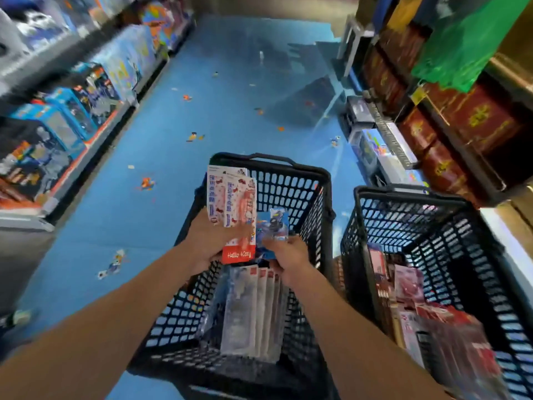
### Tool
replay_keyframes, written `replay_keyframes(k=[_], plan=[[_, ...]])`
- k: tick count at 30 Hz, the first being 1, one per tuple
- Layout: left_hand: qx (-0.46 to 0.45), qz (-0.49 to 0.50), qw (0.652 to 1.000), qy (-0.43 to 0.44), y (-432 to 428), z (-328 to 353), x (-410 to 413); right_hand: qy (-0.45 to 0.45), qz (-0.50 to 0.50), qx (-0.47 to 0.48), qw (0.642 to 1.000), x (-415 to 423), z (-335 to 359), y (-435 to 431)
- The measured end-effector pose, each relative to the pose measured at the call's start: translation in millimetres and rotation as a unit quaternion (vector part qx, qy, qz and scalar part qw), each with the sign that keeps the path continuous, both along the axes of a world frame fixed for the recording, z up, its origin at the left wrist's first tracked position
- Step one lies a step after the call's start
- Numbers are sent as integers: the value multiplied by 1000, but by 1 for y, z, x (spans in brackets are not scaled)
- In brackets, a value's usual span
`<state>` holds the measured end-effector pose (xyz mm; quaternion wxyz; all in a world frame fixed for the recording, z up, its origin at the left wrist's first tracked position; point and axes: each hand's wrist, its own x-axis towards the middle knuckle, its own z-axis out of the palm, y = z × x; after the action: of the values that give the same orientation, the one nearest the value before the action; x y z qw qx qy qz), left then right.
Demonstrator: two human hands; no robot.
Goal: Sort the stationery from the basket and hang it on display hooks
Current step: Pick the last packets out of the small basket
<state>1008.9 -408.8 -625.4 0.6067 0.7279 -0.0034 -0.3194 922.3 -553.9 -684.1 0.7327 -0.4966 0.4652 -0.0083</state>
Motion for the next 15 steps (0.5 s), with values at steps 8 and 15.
replay_keyframes(k=[8, 15], plan=[[10, 32, 998, -46, -12, -73, 35, 70, -7, -56, 996, 61, -87, 0], [41, 33, 998, -28, -16, -101, 39, 160, 34, -177, 970, 68, -112, -1]])
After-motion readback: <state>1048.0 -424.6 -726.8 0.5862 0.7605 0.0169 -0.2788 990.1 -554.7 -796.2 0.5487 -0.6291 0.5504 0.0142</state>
